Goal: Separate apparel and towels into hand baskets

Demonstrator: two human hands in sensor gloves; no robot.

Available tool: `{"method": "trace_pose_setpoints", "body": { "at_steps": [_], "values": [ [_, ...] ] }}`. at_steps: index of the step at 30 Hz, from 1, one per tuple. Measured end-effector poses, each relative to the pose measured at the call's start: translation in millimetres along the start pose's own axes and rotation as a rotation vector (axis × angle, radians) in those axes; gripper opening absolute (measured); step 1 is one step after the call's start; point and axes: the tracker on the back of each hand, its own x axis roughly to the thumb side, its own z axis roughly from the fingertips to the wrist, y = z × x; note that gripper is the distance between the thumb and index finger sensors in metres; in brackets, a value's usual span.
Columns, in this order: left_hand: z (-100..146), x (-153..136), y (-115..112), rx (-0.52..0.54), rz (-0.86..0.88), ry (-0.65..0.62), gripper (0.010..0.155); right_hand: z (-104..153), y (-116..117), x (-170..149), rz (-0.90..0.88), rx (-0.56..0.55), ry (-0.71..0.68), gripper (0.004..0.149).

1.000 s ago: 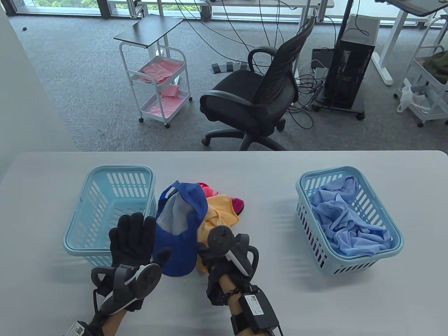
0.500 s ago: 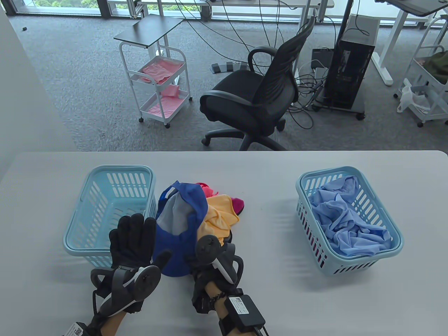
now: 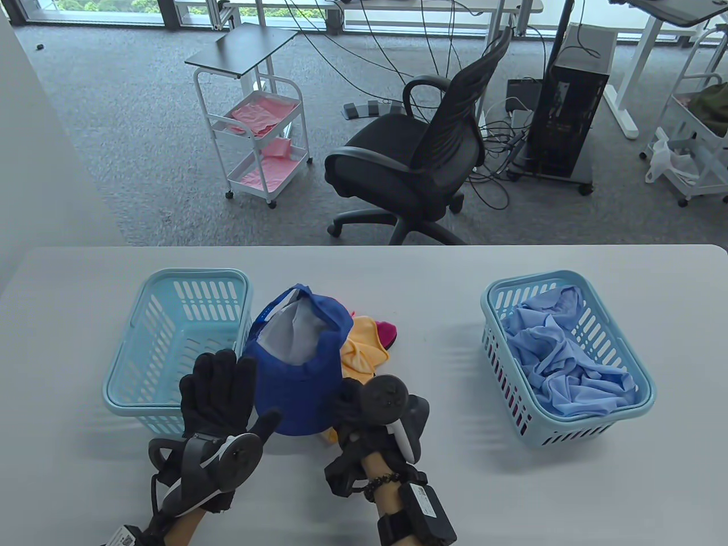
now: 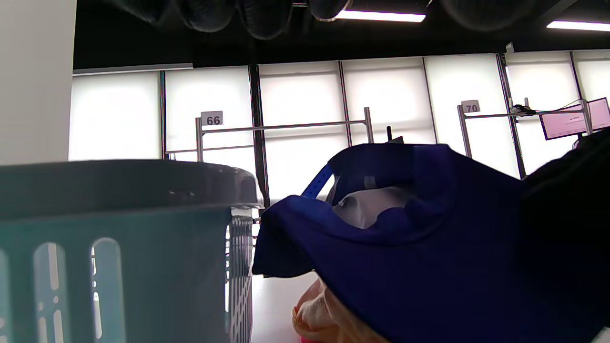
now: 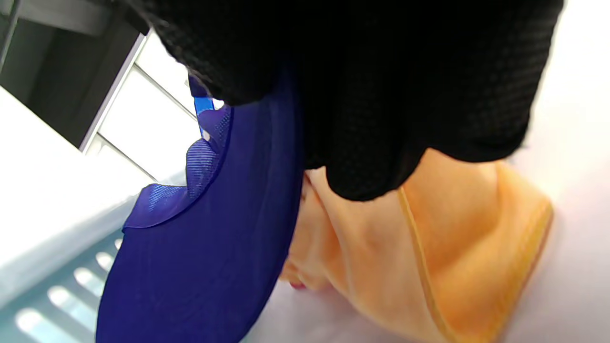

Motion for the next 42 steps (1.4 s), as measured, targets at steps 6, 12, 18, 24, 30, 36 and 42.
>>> {"method": "trace_pose_setpoints", "body": {
  "at_steps": [6,12,18,24,30,36,42],
  "values": [
    [0.3,0.4,-0.2,-0.005,0.006,0.001,0.086,8.1,-77.6,15.7,0.013,-0.105,-0.028,0.042],
    [1.3,10.1,-6.7,-0.030,-0.003,-0.036,0.086,21.9,-144.5,27.8,0.070,-0.209,-0.048,0.042],
    [0.6,18.5,-22.0,-0.108,0.009,-0.076,0.086,31.7,-214.1,23.3,0.105,-0.319,-0.010,0.042],
    [0.0,18.9,-27.2,-0.130,0.012,-0.073,0.087,37.8,-268.0,11.2,0.118,-0.402,0.030,0.042],
    [0.3,22.8,-28.9,-0.135,0.008,-0.079,0.088,43.8,-305.4,0.5,0.123,-0.447,0.064,0.042],
    [1.5,25.0,-26.2,-0.123,0.013,-0.090,0.091,36.1,-342.2,-4.5,0.161,-0.488,0.091,0.042],
    [4.4,30.5,-21.9,-0.097,0.013,-0.115,0.091,20.3,-366.7,-11.1,0.242,-0.490,0.136,0.042]
  ]
}}
